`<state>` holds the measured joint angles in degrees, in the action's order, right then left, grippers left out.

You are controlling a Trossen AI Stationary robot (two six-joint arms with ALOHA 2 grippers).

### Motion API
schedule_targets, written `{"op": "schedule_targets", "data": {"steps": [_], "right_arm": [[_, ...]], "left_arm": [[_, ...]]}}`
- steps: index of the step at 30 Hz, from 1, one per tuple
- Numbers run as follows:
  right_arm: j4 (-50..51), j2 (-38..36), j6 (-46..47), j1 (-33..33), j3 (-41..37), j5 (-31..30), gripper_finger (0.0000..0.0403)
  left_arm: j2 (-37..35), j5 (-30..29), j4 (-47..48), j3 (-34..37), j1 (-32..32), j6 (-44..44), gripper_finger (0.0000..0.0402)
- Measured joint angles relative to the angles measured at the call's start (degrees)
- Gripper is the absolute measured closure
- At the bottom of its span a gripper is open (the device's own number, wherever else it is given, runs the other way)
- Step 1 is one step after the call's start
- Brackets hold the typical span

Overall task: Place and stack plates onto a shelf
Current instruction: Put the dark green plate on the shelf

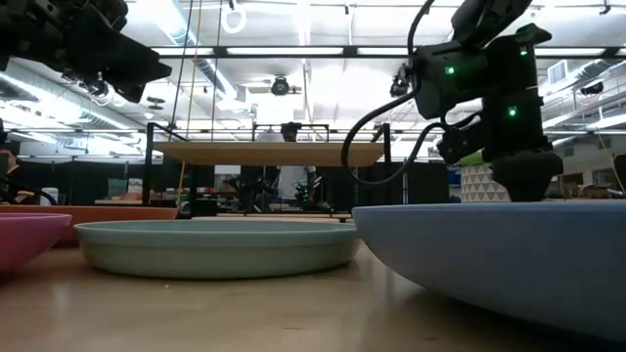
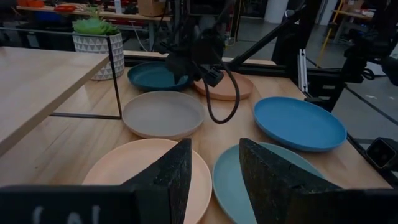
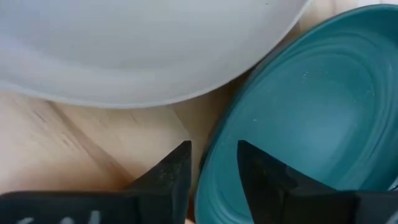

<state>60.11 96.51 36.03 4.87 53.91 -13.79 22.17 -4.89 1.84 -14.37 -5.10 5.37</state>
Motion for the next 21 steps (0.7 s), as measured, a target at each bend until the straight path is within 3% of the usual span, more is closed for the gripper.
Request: {"op": "schedule_targets", "data": {"steps": [12, 21], "right_arm": [[0.51, 0.00, -0.46, -0.62, -0.06, 1.00, 0.0386], [11.53, -1.17, 2.22, 1.20, 5.31, -1.84, 0.0379]], "left_arm": [[0.00, 0.00, 1.51, -0.04, 0.00, 0.04, 0.0260], [-0.04, 0.00, 1.56, -0.04, -0.02, 0.07, 0.0260]]}}
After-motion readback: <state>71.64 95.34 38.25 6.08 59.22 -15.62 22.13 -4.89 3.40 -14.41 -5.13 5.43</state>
